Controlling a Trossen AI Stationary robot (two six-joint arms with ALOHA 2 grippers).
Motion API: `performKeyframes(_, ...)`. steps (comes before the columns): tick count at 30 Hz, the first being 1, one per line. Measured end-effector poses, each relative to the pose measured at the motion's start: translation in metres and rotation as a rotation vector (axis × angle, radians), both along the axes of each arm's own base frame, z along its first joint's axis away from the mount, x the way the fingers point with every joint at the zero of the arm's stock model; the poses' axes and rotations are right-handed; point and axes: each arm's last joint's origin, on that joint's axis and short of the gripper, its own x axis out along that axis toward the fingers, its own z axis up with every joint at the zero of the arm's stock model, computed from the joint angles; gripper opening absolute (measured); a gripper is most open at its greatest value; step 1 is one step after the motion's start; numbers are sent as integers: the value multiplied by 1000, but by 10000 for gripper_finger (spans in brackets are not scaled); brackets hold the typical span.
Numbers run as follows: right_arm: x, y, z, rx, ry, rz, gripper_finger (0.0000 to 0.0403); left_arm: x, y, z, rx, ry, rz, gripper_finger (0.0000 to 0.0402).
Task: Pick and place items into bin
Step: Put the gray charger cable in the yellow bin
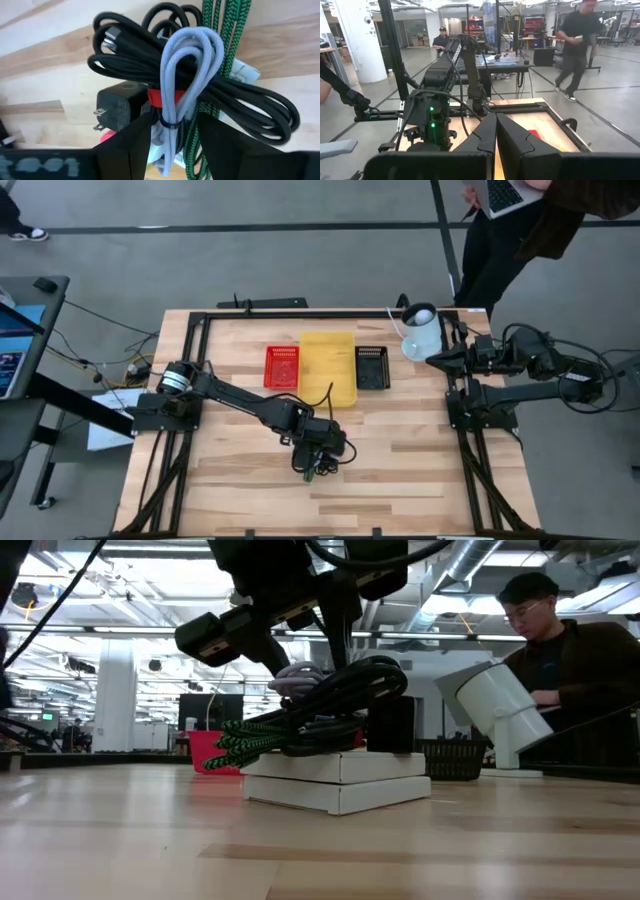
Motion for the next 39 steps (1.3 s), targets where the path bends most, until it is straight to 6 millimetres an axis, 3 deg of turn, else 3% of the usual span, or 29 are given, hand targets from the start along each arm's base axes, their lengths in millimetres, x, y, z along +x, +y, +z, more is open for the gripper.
performKeyframes(10, 0, 0, 0, 0, 4, 0, 8, 0, 3, 0, 23, -1, 21, 141)
performKeyframes(23, 0, 0, 0, 0, 4, 0, 8, 0, 3, 5, 36, 19, 68, 13)
performKeyframes(39, 0, 0, 0, 0, 4, 0, 8, 6, 7, 46, 0, 20, 233, 7)
